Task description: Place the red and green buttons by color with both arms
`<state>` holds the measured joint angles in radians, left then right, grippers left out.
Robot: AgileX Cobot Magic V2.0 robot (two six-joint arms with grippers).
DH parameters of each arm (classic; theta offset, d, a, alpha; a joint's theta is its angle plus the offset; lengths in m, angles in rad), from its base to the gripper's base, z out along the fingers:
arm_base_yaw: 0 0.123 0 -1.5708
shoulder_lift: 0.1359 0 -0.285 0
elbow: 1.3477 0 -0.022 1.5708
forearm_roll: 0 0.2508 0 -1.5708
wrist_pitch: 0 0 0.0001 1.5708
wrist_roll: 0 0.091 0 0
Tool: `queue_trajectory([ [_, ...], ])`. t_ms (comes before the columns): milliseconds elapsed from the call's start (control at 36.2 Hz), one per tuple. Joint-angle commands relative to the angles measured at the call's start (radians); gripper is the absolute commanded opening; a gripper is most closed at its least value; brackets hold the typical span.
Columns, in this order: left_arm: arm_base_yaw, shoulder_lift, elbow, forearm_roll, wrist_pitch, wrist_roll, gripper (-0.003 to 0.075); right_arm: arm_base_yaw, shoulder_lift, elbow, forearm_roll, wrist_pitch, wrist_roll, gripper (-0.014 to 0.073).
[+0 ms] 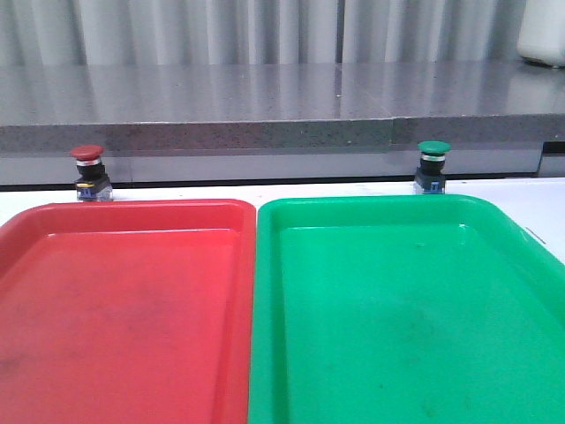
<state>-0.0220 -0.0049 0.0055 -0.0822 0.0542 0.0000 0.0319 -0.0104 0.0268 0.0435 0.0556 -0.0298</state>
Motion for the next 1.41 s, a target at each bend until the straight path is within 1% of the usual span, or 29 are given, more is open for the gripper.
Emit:
queue_trajectory([
  [0,0.003,-0.016,0.022,-0.008,-0.084,-0.008,-0.002,-0.005,-0.017,-0.006,0.001,-0.087,-0.001,-0.007],
  [387,0.003,-0.016,0.022,-0.008,-0.084,-0.008,-0.002,-0.005,-0.017,-0.006,0.001,-0.087,-0.001,-0.007],
  [525,0.003,-0.016,0.02,-0.008,-0.107,-0.008,-0.002,-0.005,-0.017,-0.006,0.001,-0.097,-0.002,-0.007],
  [608,0.003,-0.016,-0.023,-0.008,-0.105,-0.008,-0.002,-0.005,-0.017,-0.039,0.001,-0.072,-0.002,-0.007],
  [691,0.003,-0.016,-0.119,-0.008,-0.084,-0.008,-0.002,-0.005,-0.014,-0.13,0.001,0.018,-0.002,-0.007],
  [746,0.003,-0.01,-0.199,-0.008,-0.039,-0.008,-0.002,-0.005,0.0,-0.206,0.001,0.102,-0.002,-0.007],
  [829,0.003,0.026,-0.351,-0.008,0.101,-0.008,-0.002,-0.005,0.051,-0.353,-0.001,0.216,-0.003,-0.007],
  [884,0.003,0.073,-0.454,-0.008,0.194,-0.008,-0.002,-0.005,0.112,-0.449,-0.004,0.274,-0.011,-0.007],
  [940,0.003,0.131,-0.552,-0.008,0.255,-0.008,-0.002,-0.005,0.17,-0.536,-0.004,0.32,-0.011,-0.007],
  [1078,0.003,0.287,-0.728,-0.008,0.427,-0.008,-0.002,-0.005,0.33,-0.676,-0.005,0.442,-0.011,-0.007],
  [1188,0.003,0.371,-0.733,-0.008,0.449,-0.008,-0.002,-0.005,0.426,-0.679,-0.006,0.487,-0.011,-0.007],
  [1382,0.003,0.467,-0.686,-0.01,0.448,-0.008,-0.002,-0.005,0.55,-0.672,-0.007,0.485,-0.011,-0.007],
])
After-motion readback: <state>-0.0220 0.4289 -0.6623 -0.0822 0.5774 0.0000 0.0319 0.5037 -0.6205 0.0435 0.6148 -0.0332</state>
